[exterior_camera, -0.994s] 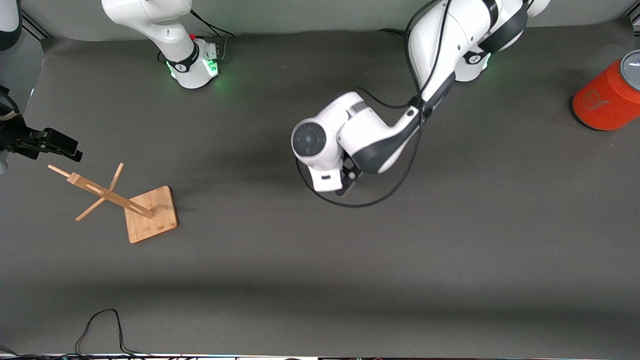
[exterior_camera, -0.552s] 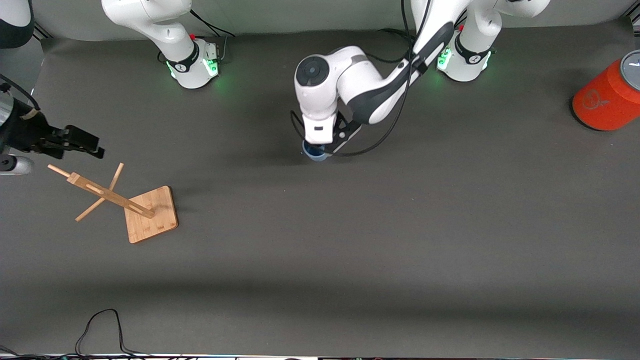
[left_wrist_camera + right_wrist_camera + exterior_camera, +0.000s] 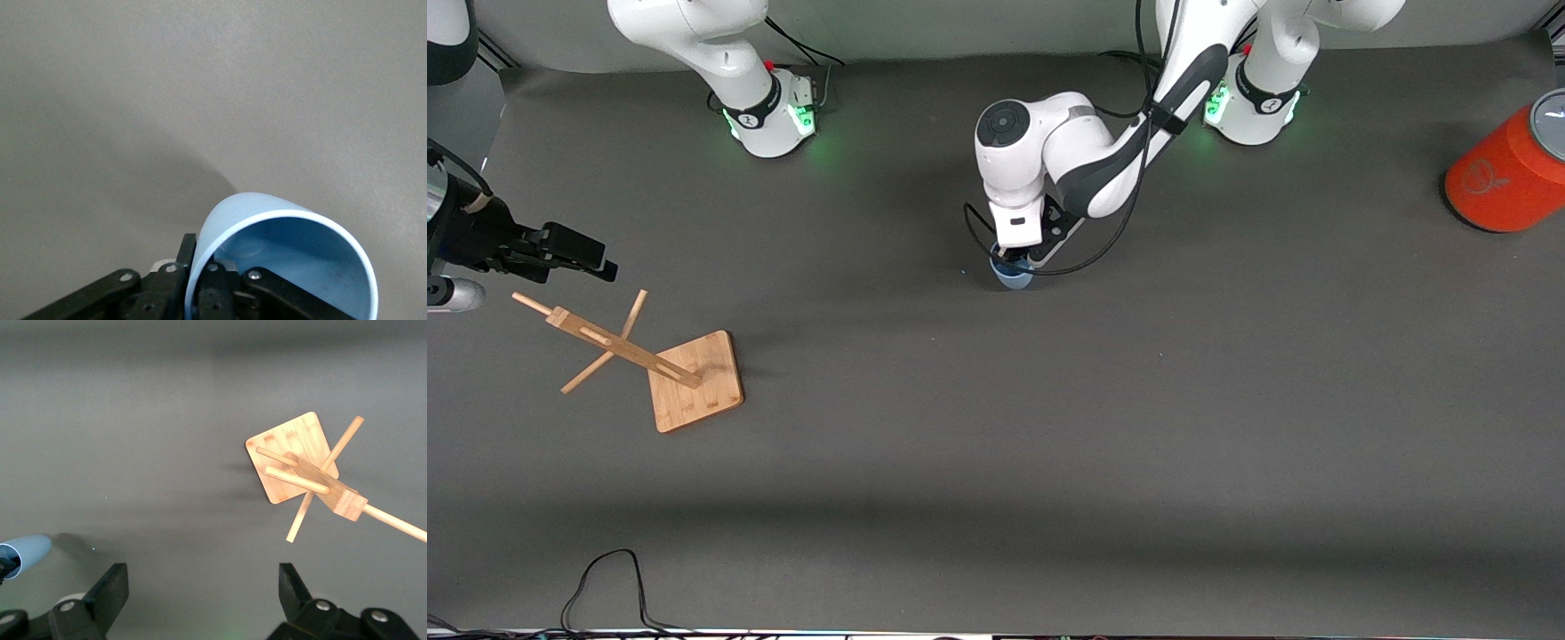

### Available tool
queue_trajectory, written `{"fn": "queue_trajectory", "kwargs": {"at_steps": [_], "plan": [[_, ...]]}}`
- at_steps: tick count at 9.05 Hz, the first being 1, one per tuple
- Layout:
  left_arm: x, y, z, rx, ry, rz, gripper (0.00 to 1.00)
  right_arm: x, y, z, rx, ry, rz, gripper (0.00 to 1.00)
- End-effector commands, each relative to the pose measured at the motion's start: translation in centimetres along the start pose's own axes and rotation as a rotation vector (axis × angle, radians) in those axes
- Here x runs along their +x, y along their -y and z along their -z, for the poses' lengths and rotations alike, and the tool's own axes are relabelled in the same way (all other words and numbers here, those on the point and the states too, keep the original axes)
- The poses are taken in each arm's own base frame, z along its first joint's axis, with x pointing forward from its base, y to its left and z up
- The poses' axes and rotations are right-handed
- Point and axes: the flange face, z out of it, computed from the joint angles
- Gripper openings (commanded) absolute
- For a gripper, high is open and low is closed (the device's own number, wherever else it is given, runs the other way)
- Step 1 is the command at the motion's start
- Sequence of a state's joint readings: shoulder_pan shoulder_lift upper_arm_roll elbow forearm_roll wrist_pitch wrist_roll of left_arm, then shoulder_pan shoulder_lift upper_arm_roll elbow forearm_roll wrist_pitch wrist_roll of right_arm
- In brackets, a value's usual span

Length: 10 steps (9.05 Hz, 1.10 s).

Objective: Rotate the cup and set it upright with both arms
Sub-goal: 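Set the blue cup upright on the table with the left gripper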

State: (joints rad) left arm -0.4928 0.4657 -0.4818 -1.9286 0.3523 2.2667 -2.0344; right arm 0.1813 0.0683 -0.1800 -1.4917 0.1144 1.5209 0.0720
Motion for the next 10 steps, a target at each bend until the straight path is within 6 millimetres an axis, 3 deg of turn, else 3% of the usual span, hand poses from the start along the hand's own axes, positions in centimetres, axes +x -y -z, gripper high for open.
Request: {"fn": "queue_trajectory", "kwargs": {"at_steps": [1,2,3,4,5,7,10], "plan": [[-0.2,0.3,-1.2,-0.006,-0.015,0.008,0.06,0.4,-0.3,0.5,0.011,-0.009,0.033,1.00],[0.0,0.2,-1.3,-0.004,-0.017,0.011,0.29,0.4,0.0,0.5,0.008,-0.009,0.057,1.00],[-0.2,0.3,-1.7,0.002,-0.018,0.008,0.44,0.4,-0.1,0.5,0.008,-0.009,0.055,1.00],[-0.3,0.5,-2.2,0.012,-0.028,-0.002,0.68,0.3,0.1,0.6,0.005,-0.010,0.050,1.00],[-0.5,0.6,-2.3,0.016,-0.040,0.033,1.00,0.5,-0.1,0.5,0.004,-0.009,0.048,1.00],[0.4,-0.1,-0.5,0.059,-0.109,0.022,1.00,0.5,-0.4,0.6,-0.002,-0.011,0.040,1.00],[3.0,-1.7,4.3,0.121,-0.145,-0.058,1.00,0.5,-0.4,0.6,-0.002,-0.011,0.037,1.00]]}}
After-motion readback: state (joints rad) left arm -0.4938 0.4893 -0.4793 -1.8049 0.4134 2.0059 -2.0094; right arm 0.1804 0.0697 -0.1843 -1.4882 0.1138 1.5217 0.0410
